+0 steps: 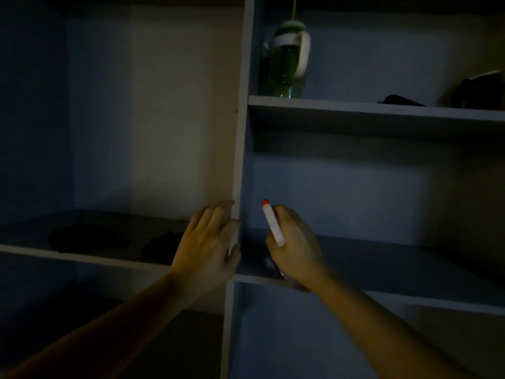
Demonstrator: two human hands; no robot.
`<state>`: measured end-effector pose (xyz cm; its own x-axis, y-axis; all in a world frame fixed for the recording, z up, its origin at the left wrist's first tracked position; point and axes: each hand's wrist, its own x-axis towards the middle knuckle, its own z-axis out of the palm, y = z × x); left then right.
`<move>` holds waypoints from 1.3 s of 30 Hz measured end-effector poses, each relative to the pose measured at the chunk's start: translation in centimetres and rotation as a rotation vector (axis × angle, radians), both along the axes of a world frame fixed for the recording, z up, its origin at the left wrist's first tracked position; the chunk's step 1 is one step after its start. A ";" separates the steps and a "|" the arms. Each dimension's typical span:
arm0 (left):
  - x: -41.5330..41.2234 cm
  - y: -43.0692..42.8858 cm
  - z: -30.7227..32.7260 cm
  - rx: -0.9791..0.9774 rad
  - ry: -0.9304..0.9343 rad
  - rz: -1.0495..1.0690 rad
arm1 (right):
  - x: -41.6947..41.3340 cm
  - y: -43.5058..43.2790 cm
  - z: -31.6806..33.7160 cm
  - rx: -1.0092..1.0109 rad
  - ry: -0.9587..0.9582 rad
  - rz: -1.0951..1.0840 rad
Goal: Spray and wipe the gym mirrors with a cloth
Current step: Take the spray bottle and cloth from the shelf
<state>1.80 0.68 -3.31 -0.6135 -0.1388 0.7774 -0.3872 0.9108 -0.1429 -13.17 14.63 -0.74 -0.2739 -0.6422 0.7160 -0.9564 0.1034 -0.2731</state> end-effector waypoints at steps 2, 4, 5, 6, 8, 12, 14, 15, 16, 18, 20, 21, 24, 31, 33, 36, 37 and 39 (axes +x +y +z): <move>0.8 -0.4 -0.3 0.079 0.018 -0.028 | 2.1 0.2 0.1 -0.001 0.135 -0.006; 1.8 -1.0 -0.7 0.148 0.048 -0.037 | 4.4 -0.1 0.0 -0.020 0.241 0.006; 2.2 -1.3 -0.8 0.168 0.053 -0.025 | 5.3 -0.3 -0.1 -0.004 0.243 0.016; 2.7 -1.6 -0.9 0.187 0.038 -0.004 | 6.0 -0.4 -0.1 0.016 0.217 0.034; 4.4 -2.8 -1.3 0.243 0.012 0.040 | 7.6 -1.7 -0.5 0.044 0.119 0.065; 7.8 -7.5 -1.9 0.312 0.023 0.146 | 10.6 -6.1 -1.7 0.123 -0.052 0.070; 9.5 -10.5 -2.2 0.331 -0.011 0.204 | 12.2 -8.8 -2.2 0.171 -0.023 0.056; 10.4 -12.3 -2.4 0.333 -0.018 0.205 | 12.9 -10.1 -2.4 0.161 -0.024 0.041; 11.3 -14.1 -2.6 0.351 -0.021 0.195 | 13.5 -11.5 -2.5 0.153 -0.034 0.011; 12.9 -17.9 -2.7 0.401 -0.056 0.217 | 14.5 -14.5 -2.7 0.159 -0.046 -0.074; 13.9 -21.5 -2.6 0.454 -0.120 0.312 | 15.0 -17.2 -2.9 0.223 -0.049 -0.161; 14.1 -23.4 -2.7 0.468 -0.146 0.370 | 15.2 -18.3 -3.0 0.268 -0.056 -0.199; 14.6 -28.0 -3.3 0.532 -0.264 0.513 | 15.5 -20.6 -3.5 0.436 -0.096 -0.275; 14.7 -31.1 -6.5 0.565 -0.282 0.336 | 15.8 -22.0 -5.1 0.563 -0.219 -0.328; 15.0 -31.0 -7.0 0.520 -0.230 0.214 | 15.7 -22.2 -5.3 0.534 -0.233 -0.353; 15.3 -30.7 -7.4 0.498 -0.155 -0.020 | 16.2 -22.0 -5.4 0.477 -0.251 -0.405; 15.3 -30.6 -7.5 0.467 -0.130 -0.084 | 16.6 -22.0 -5.5 0.476 -0.226 -0.416; 15.0 -30.3 -7.8 0.389 -0.118 -0.165 | 17.4 -22.0 -6.0 0.445 -0.168 -0.430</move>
<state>16.79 -29.64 -11.08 -0.7334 -0.3007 0.6097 -0.2340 0.9537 0.1889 4.20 -7.40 -6.69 -0.6585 -0.6758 0.3312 -0.7521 0.6062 -0.2584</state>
